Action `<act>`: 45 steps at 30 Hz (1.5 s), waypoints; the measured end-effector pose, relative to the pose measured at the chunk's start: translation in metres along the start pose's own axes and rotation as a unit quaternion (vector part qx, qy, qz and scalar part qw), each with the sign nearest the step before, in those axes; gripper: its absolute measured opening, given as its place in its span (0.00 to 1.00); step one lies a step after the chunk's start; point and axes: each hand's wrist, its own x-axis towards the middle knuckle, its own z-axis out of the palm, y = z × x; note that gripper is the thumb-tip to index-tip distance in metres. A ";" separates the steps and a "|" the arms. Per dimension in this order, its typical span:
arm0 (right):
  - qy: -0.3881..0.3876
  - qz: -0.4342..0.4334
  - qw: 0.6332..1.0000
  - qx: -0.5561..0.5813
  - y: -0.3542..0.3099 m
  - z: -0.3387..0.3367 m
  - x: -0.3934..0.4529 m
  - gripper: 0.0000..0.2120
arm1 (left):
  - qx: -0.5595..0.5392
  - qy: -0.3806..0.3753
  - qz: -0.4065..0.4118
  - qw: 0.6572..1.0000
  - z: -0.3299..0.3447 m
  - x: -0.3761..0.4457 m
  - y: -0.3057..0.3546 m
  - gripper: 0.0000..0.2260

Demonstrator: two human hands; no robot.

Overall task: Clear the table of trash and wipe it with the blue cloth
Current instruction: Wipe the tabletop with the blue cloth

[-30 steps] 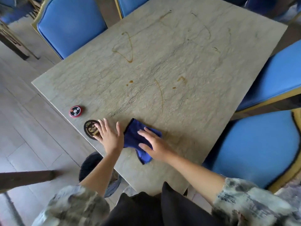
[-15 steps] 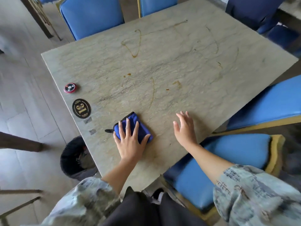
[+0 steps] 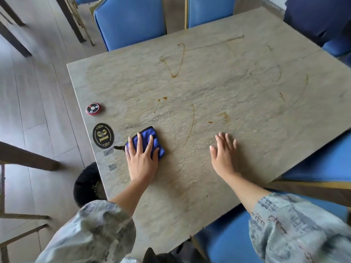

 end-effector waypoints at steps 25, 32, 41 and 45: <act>0.032 0.035 0.998 -0.042 -0.001 -0.004 -0.001 0.27 | 0.036 -0.072 0.230 0.970 0.014 0.238 0.049 0.23; 0.040 0.034 0.997 -0.048 -0.002 -0.002 -0.001 0.27 | 0.032 -0.124 0.298 0.946 0.024 0.169 0.127 0.25; 0.063 0.048 0.996 -0.044 0.000 0.001 -0.003 0.25 | 0.012 -0.109 0.320 0.941 0.023 0.142 0.114 0.23; 0.063 0.049 0.996 -0.038 0.002 0.004 -0.002 0.26 | 0.007 -0.059 0.216 0.975 0.013 0.155 0.059 0.23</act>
